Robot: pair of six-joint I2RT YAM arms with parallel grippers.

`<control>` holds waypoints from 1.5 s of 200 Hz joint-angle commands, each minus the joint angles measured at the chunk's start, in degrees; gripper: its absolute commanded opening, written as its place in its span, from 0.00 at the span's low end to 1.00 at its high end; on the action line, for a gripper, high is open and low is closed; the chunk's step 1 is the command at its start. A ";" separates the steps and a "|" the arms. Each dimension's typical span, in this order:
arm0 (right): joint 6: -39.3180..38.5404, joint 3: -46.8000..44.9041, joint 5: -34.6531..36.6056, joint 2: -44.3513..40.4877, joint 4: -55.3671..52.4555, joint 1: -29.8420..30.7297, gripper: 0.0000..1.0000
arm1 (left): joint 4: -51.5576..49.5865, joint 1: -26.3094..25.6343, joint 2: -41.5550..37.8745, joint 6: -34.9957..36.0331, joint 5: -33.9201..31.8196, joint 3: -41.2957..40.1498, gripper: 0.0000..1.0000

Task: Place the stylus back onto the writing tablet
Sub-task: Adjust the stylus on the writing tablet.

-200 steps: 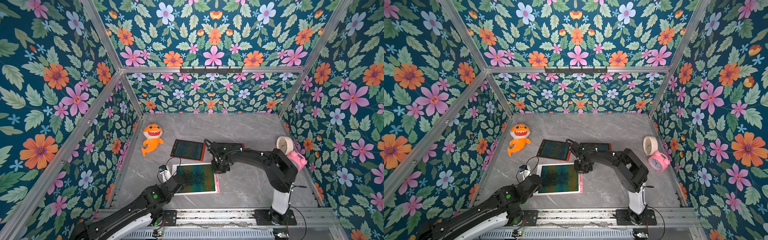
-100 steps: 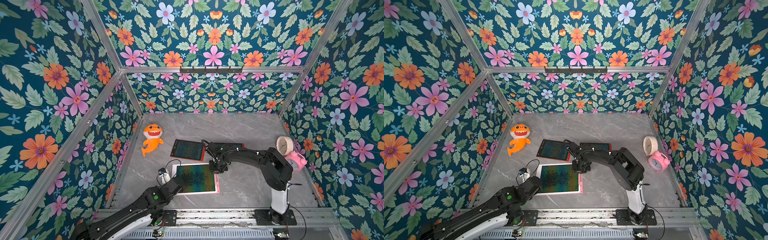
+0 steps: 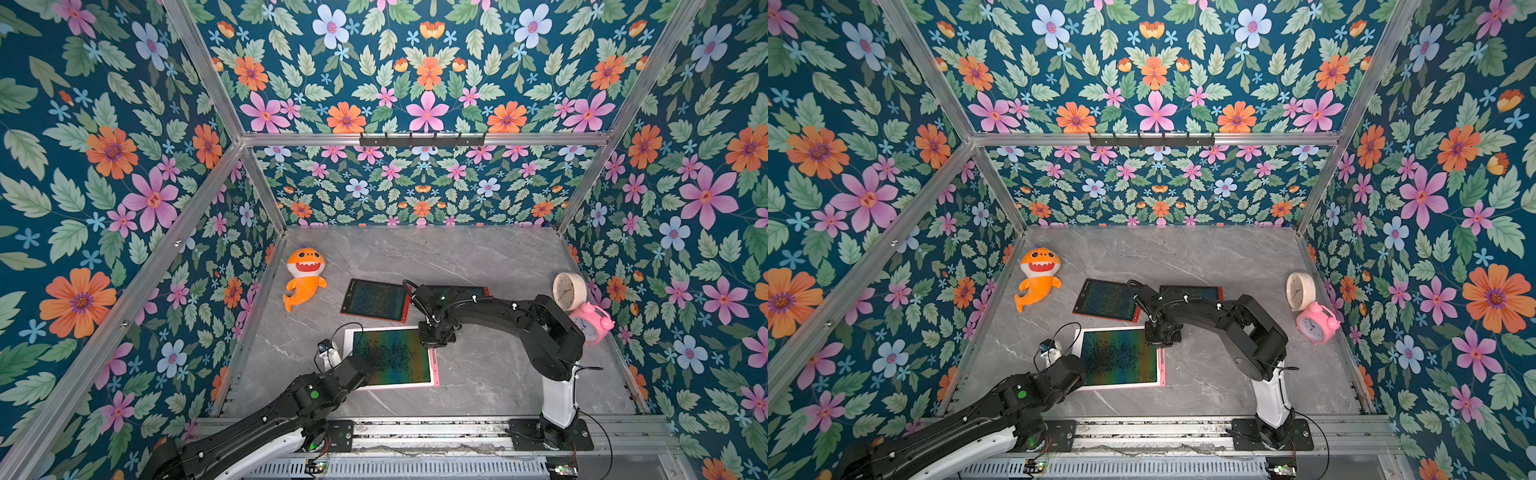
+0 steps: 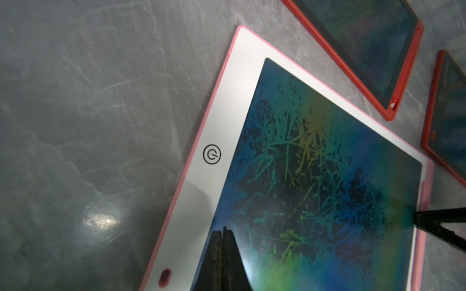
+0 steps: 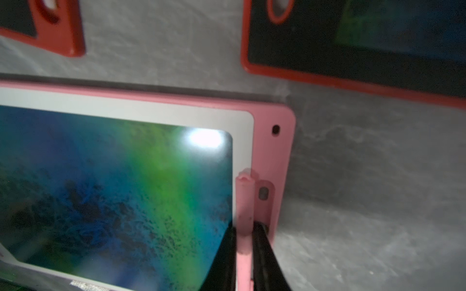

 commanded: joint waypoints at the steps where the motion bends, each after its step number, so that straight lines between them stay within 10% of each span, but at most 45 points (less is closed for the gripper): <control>1: 0.07 -0.45 2.48 -0.33 -3.30 0.07 0.16 | -0.71 0.00 0.03 -0.49 0.17 -0.17 0.00; 300: 3.04 -5.04 2.63 -4.89 -0.60 -1.43 0.13 | 4.70 0.98 5.97 8.35 5.40 2.25 0.00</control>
